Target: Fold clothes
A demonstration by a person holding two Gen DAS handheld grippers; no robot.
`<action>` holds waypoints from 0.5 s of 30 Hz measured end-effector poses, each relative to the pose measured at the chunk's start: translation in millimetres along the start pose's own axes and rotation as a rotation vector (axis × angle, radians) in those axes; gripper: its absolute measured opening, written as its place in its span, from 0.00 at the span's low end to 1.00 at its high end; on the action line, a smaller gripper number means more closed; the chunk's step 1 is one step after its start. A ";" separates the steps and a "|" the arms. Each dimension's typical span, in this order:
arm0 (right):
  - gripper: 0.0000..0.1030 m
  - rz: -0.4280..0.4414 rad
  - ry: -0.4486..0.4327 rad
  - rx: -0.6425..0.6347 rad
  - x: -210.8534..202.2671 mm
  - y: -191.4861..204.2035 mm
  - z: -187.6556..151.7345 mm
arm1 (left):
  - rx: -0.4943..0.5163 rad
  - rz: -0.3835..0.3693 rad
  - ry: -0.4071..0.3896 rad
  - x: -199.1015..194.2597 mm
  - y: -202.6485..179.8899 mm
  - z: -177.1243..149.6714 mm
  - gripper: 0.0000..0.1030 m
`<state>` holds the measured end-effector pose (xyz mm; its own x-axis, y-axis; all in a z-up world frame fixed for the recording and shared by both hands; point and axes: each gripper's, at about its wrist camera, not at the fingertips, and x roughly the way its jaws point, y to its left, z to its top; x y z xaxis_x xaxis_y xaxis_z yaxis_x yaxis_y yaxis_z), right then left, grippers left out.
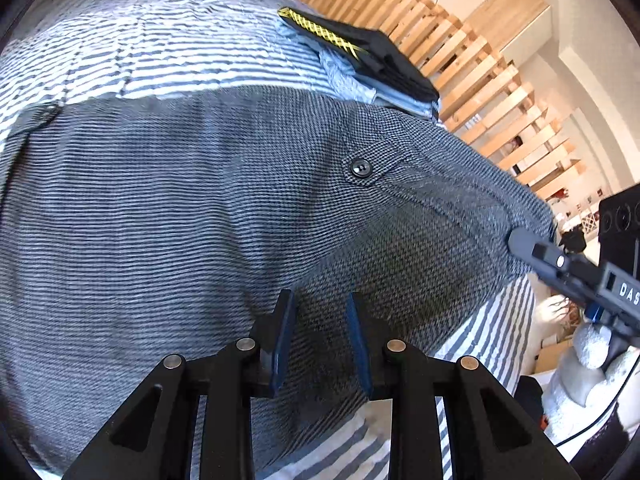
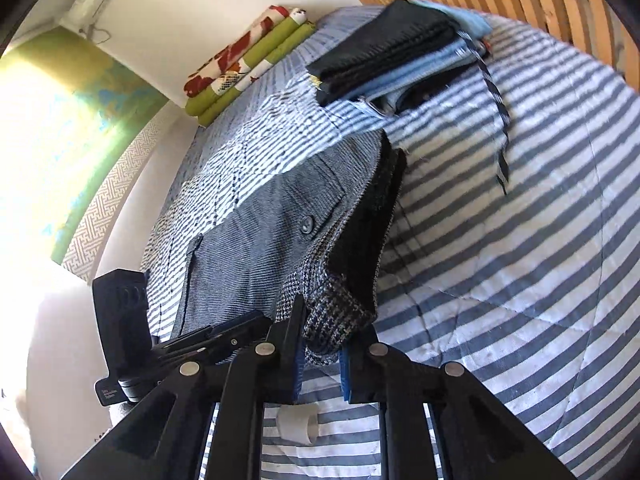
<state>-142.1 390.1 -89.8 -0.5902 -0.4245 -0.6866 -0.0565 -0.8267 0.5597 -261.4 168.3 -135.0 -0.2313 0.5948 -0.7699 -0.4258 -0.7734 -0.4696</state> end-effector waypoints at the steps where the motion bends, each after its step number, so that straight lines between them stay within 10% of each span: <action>1: 0.12 -0.005 -0.011 -0.035 -2.1 12.0 2.0 | -0.009 0.009 -0.018 -9.8 6.6 -2.6 0.28; 15: 0.10 0.036 0.014 -0.511 36.8 206.0 -25.0 | -0.243 0.093 -0.195 -154.4 143.2 -41.4 0.28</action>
<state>-155.3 195.0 -11.3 -0.5737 -0.4583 -0.6788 0.3668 -0.8848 0.2874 -250.4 -43.4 -101.3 -0.4329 0.5313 -0.7282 -0.1788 -0.8424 -0.5083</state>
